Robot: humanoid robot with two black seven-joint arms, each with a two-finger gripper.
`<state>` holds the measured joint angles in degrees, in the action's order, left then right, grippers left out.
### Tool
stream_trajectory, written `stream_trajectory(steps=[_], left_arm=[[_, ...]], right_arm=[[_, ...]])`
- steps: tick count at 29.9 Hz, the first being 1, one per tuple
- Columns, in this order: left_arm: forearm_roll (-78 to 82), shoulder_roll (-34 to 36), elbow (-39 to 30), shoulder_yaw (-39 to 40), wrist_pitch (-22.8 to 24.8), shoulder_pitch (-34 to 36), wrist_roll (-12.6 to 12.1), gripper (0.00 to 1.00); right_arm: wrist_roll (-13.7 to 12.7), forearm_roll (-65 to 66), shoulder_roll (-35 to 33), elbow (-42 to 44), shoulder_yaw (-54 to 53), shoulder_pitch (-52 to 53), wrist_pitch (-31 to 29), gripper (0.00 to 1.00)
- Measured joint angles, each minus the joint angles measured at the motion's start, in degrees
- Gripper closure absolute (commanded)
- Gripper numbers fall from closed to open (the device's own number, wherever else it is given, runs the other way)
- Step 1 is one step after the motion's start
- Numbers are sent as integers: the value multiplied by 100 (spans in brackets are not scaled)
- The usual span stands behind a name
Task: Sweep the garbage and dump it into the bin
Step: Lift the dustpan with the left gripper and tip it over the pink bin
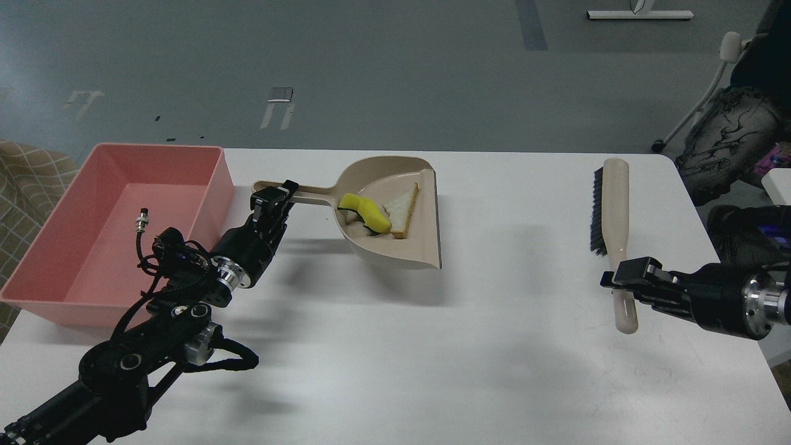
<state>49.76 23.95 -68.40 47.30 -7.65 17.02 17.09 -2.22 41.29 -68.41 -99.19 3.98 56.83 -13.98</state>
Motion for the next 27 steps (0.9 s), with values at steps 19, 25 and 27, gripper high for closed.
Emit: stream_trajectory(steps=[19, 25, 27], left_arm=[[-1857, 3275, -67, 1812, 1766, -648, -177, 100], [-1941, 3743, 481, 1842, 1901, -1353, 403, 100], [-1842, 3867, 710, 1832, 1900, -1518, 647, 100]], right_arm=[[65, 37, 66, 4, -13, -228, 27, 100], [65, 38, 69, 5, -17, -227, 27, 100], [65, 37, 69, 5, -18, -227, 27, 100]])
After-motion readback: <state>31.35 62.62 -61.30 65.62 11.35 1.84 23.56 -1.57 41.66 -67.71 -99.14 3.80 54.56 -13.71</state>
